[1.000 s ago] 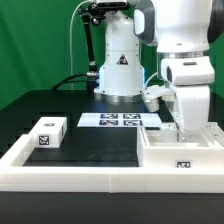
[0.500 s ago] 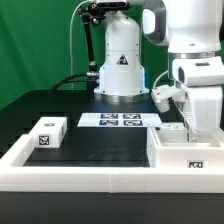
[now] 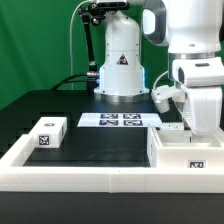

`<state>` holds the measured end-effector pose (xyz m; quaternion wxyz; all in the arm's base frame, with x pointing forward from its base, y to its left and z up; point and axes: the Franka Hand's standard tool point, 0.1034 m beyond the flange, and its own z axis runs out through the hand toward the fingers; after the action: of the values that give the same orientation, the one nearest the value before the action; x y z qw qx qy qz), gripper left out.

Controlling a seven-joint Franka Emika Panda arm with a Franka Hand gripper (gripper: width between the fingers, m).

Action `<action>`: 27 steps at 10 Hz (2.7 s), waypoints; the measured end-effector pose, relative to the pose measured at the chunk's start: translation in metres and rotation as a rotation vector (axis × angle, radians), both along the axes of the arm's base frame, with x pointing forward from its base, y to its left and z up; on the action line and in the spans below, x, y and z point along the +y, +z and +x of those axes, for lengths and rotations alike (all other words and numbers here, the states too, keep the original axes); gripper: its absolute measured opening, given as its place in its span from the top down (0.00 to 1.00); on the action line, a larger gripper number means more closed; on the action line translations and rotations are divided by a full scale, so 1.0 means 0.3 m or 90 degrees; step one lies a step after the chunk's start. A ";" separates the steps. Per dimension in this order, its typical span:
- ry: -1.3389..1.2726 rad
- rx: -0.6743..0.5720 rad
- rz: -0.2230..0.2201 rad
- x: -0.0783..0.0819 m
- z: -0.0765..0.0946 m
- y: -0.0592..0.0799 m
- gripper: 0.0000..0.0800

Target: Assemble cabinet

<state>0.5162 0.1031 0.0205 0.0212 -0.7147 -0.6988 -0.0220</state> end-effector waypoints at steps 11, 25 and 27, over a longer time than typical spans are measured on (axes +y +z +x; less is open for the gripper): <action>-0.016 -0.015 -0.014 -0.009 -0.046 0.131 0.00; -0.061 -0.004 -0.003 0.140 -0.240 0.118 0.00; -0.050 0.007 0.002 0.173 -0.270 0.087 0.00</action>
Offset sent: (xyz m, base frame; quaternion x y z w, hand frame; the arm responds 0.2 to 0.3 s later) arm 0.0000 0.0000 0.0000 0.0000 0.0000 0.0000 1.0000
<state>0.4353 0.1551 0.0465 0.0253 -0.7415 -0.6702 -0.0199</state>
